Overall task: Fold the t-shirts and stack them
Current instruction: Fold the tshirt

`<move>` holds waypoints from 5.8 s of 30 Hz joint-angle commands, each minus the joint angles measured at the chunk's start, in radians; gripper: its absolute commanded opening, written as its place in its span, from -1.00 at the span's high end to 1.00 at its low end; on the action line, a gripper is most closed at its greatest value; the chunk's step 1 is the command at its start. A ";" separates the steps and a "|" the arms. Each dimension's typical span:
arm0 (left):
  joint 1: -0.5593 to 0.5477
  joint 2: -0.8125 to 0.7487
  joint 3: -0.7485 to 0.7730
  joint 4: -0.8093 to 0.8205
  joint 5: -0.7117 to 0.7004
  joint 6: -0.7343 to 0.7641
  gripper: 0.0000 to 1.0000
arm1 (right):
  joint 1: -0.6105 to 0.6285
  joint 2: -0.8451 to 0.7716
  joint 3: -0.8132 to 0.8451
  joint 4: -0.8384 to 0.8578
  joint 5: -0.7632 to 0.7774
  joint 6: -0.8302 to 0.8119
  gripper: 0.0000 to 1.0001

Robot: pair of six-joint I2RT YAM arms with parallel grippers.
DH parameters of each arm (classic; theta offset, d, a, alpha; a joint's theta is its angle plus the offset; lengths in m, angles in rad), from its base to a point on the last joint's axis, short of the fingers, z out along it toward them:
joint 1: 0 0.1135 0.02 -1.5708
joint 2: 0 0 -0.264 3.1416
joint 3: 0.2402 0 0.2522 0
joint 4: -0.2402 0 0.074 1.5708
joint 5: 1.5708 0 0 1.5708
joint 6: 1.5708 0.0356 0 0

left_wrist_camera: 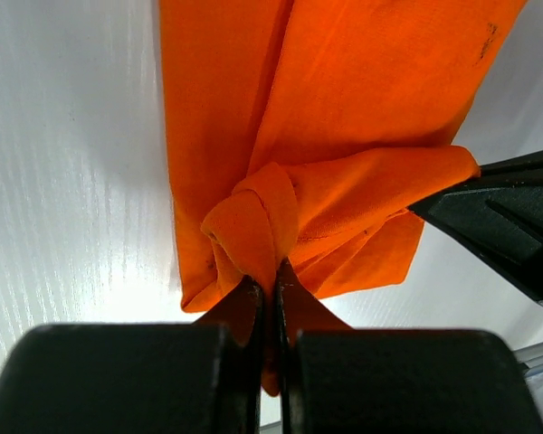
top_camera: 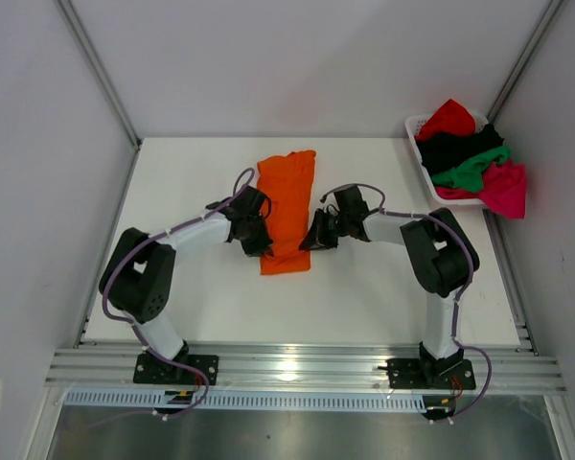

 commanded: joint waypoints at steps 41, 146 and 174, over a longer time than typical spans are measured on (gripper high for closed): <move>0.041 -0.072 0.079 -0.102 0.014 0.021 0.99 | -0.038 -0.036 0.075 0.019 0.020 0.003 1.00; 0.082 0.080 0.084 0.175 0.081 -0.044 -0.47 | 0.138 0.112 -0.488 0.552 0.118 -0.033 0.61; 0.090 0.149 0.099 0.177 0.086 -0.011 -0.46 | 0.235 -0.487 -0.338 -0.038 0.486 -0.161 0.20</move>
